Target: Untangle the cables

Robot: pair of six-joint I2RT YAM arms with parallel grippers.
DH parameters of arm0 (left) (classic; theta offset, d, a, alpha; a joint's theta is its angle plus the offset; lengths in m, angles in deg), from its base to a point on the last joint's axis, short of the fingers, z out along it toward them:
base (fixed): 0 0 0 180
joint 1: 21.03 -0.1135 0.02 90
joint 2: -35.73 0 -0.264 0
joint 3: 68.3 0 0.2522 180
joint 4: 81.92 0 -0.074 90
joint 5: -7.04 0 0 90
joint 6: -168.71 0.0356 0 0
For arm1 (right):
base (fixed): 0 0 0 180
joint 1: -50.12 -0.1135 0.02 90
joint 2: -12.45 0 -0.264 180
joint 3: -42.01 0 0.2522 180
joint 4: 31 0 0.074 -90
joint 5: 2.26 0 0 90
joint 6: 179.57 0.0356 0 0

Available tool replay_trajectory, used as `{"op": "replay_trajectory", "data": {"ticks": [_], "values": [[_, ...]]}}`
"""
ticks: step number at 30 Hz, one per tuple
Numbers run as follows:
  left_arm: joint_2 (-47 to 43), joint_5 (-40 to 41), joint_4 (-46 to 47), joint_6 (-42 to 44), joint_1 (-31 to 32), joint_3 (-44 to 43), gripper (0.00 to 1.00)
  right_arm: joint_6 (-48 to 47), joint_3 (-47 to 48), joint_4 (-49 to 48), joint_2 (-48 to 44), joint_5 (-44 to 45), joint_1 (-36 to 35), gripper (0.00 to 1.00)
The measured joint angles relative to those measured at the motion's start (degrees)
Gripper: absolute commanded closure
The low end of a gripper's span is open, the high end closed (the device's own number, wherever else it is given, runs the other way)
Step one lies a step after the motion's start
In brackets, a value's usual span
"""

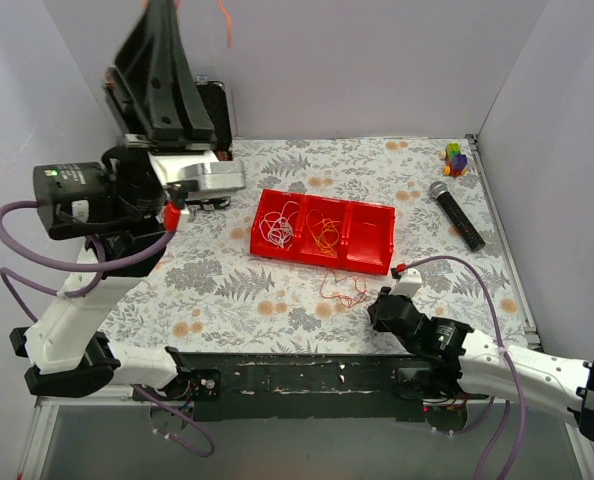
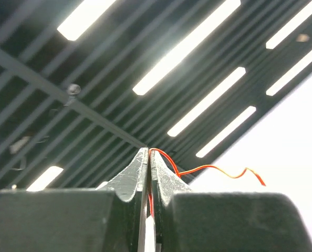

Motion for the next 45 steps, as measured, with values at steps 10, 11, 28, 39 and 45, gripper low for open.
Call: {"op": "replay_trajectory", "data": {"ticks": [10, 11, 28, 39, 45], "values": [[-4.26, 0.0, -3.23, -14.16, 0.0, 23.5, 1.0, -7.45, 6.05, 0.04, -10.16, 2.03, 0.0, 0.68], [-3.93, -0.2, -3.56, -15.41, 0.0, 24.65, 1.0, -7.8, 7.13, 0.07, -10.51, 2.67, 0.0, 0.68], [11.82, -3.28, 6.01, -26.29, 0.0, 26.58, 1.0, -8.15, 8.79, 4.07, -14.73, 11.15, 0.0, 0.68], [21.79, -3.32, 11.1, -28.13, -0.5, 24.0, 1.0, -8.17, 8.79, 5.75, -17.0, 13.92, 0.0, 0.68], [23.69, -3.28, 12.68, -31.32, -0.63, 23.63, 1.0, -7.93, 8.79, 6.51, -17.16, 14.88, 0.0, 0.68]]}}
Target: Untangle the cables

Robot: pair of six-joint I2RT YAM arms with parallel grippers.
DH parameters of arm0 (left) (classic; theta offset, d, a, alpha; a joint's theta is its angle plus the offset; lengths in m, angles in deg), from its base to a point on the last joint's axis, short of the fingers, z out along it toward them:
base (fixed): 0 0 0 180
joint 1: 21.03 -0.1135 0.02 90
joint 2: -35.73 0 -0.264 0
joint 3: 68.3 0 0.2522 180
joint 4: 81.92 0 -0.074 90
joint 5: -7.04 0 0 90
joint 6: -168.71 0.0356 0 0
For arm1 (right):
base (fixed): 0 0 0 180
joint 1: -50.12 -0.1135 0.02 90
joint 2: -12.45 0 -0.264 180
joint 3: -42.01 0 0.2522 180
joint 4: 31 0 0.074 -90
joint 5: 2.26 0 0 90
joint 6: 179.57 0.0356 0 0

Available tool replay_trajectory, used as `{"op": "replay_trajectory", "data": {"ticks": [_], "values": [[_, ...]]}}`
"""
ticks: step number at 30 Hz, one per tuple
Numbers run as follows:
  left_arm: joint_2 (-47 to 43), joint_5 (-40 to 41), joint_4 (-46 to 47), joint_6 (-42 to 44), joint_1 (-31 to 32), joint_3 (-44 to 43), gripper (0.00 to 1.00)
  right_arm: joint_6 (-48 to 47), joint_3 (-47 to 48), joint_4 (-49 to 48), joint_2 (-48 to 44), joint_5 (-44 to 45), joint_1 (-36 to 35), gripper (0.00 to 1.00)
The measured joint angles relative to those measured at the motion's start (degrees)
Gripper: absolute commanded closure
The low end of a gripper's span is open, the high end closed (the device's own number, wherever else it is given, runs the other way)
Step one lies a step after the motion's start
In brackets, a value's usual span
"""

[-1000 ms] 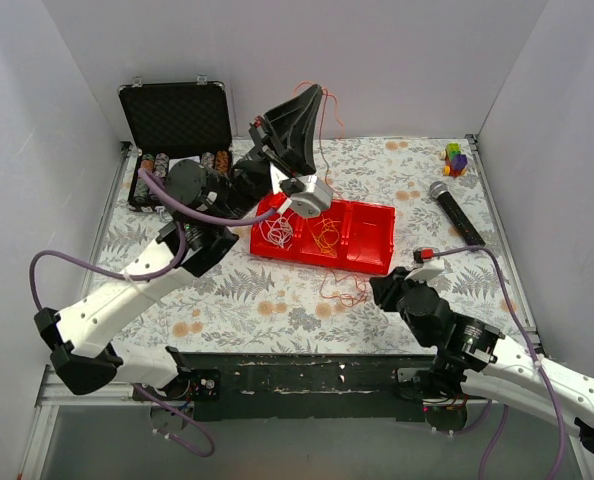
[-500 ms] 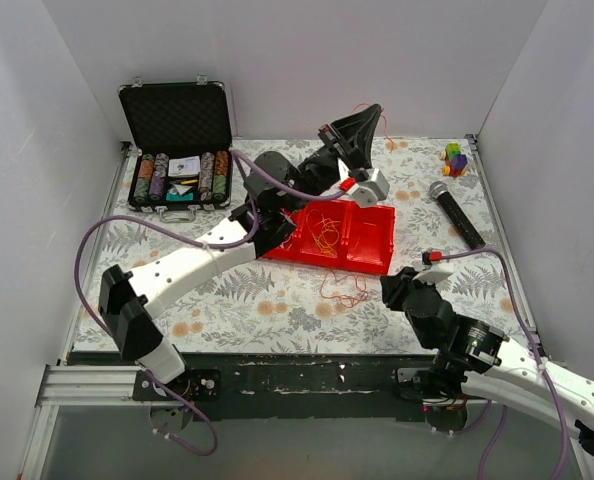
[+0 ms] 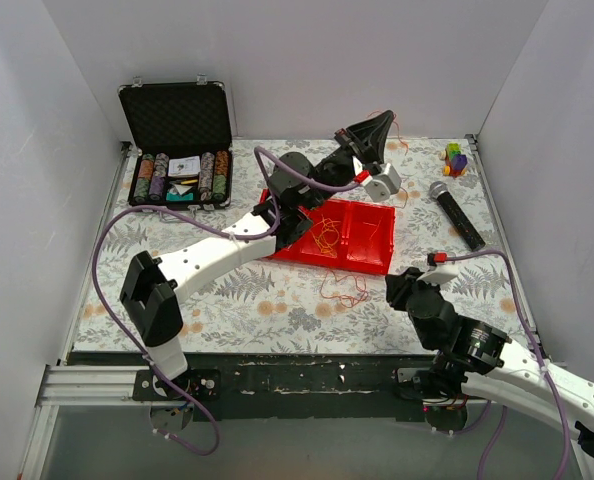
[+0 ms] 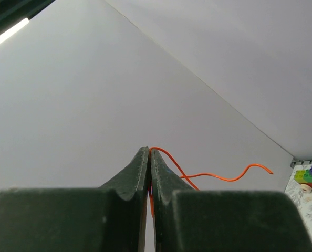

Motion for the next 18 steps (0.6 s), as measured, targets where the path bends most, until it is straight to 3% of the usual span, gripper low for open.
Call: {"op": "replay_trajectory", "data": {"ticks": [4, 13, 18], "values": [[0.13, 0.28, 0.48, -2.01, -0.28, 1.16, 1.0, 1.18, 0.0, 1.03, -0.52, 0.46, 0.0, 0.69], [-1.53, 0.57, 0.33, -4.57, -1.11, 17.9, 1.0, 5.57, 1.4, 7.08, -3.8, 3.89, 0.0, 0.7], [-1.09, 0.79, -0.98, -6.6, -1.27, 18.69, 1.0, 6.95, 1.9, 7.89, -3.87, 5.01, 0.0, 0.7]]}}
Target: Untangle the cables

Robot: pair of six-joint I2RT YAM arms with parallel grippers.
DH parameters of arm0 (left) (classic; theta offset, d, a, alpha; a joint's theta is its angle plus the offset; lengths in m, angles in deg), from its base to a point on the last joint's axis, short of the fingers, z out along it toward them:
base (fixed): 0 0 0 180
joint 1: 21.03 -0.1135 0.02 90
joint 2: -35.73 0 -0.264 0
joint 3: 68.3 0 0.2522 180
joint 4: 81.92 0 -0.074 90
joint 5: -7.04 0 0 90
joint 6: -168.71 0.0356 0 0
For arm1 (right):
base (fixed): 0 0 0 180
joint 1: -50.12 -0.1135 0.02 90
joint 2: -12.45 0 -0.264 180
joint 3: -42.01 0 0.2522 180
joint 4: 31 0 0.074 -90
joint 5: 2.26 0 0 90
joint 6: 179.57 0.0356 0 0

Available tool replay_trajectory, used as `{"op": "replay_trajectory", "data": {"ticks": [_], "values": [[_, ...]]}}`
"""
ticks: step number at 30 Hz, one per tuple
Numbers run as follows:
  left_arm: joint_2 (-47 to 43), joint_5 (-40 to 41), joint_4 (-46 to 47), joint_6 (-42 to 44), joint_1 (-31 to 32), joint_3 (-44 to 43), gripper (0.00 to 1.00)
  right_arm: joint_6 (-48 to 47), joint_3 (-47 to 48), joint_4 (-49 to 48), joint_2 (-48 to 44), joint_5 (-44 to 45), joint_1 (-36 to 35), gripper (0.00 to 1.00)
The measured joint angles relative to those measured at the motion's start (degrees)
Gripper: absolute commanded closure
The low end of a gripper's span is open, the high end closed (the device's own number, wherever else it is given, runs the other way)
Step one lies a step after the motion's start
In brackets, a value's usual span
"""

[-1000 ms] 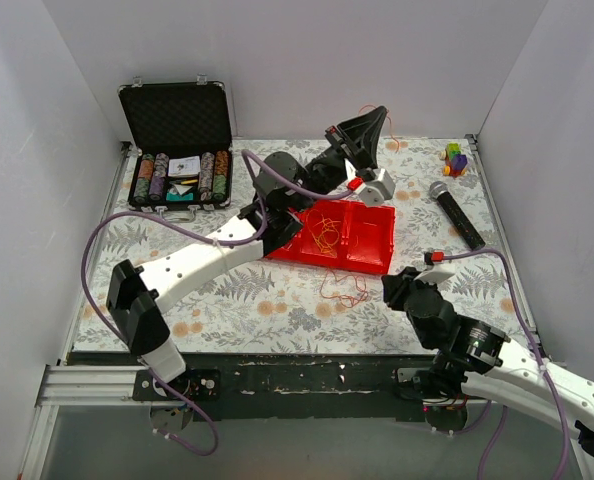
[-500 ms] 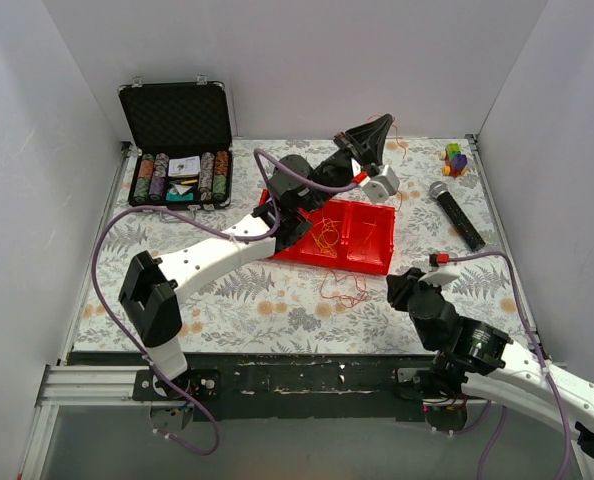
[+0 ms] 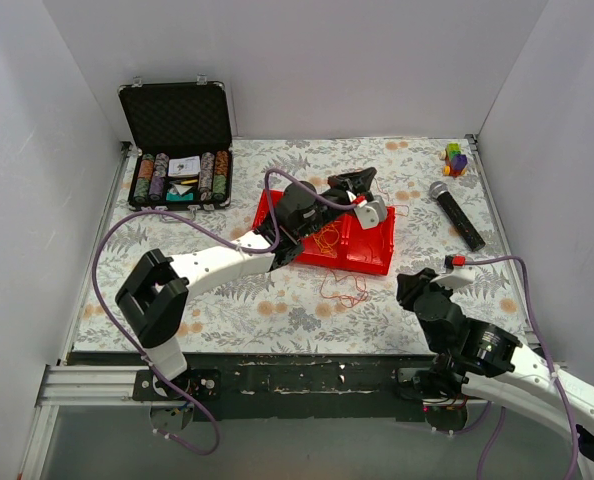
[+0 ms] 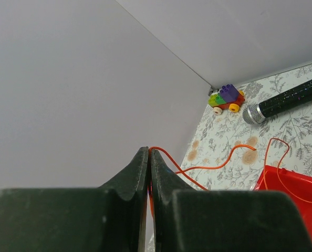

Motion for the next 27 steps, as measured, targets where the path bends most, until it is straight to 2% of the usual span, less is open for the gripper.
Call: {"op": "replay_trajectory", "data": {"ticks": [8, 12, 19, 27], "values": [[1.84, 0.52, -4.07, -1.79, -0.11, -0.07, 1.0, 3.15, 0.92, 4.09, 1.07, 1.33, 0.0, 0.7], [1.07, 1.31, -6.03, -1.88, -0.44, 3.28, 1.0, 3.76, 1.03, 5.35, 1.14, 1.42, 0.0, 0.69], [-5.55, 4.31, -10.23, -2.27, -1.09, 12.37, 1.0, 3.98, 1.03, 5.46, 1.4, 1.57, 0.0, 0.69], [-12.83, 5.7, -11.65, -1.73, -1.4, 14.78, 1.0, 4.28, 1.03, 5.27, 1.92, 1.53, 0.0, 0.69]]}}
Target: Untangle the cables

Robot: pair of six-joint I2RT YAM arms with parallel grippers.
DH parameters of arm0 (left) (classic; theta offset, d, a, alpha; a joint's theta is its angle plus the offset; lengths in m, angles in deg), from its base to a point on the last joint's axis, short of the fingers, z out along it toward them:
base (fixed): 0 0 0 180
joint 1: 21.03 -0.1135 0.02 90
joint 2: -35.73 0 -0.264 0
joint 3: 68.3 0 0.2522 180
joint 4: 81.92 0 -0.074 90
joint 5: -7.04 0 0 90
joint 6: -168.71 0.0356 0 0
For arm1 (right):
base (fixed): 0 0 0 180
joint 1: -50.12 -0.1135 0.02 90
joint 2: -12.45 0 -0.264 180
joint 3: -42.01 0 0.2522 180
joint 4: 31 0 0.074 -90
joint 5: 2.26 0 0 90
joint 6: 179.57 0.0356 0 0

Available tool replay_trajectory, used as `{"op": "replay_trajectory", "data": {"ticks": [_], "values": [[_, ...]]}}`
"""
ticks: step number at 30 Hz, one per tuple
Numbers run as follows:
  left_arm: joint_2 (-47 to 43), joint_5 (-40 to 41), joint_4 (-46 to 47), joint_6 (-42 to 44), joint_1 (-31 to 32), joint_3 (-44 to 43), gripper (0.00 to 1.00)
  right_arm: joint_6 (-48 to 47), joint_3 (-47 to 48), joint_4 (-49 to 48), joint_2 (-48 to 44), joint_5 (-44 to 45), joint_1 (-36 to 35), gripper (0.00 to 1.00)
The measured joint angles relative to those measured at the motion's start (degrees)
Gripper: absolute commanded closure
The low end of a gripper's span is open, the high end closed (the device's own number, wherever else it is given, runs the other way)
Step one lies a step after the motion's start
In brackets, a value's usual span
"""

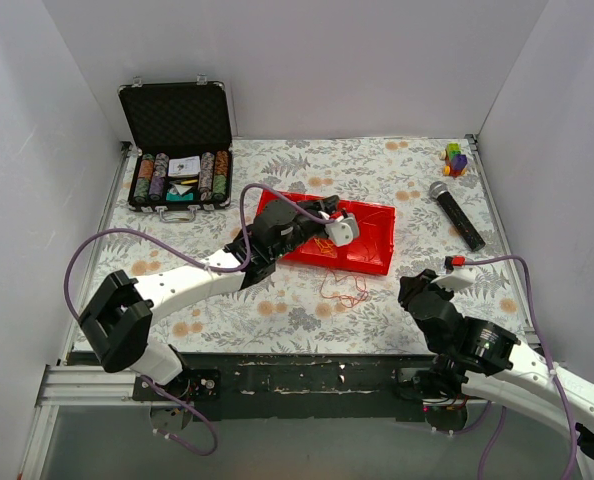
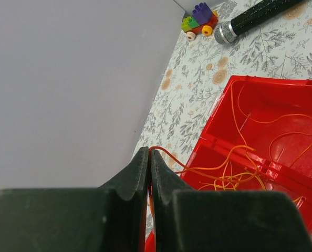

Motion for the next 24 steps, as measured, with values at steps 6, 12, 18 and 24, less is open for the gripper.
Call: {"op": "replay_trajectory", "data": {"ticks": [6, 12, 18, 24], "values": [[0.04, 1.18, -2.71, 1.03, -0.04, -0.13, 1.0, 0.31, 0.0, 0.02, 0.2, -0.02, 0.0, 0.69], [0.66, -0.15, -4.85, 1.29, -0.07, -0.76, 1.0, 0.33, 0.0, 0.02, 0.22, -0.02, 0.0, 0.69], [6.93, -4.61, -5.75, -0.76, -0.07, -7.98, 1.0, 0.35, 0.0, 0.02, 0.22, 0.0, 0.0, 0.69], [15.85, -9.01, -5.75, -3.93, -0.04, -16.31, 1.0, 0.37, 0.0, 0.35, 0.22, 0.15, 0.0, 0.69]]}}
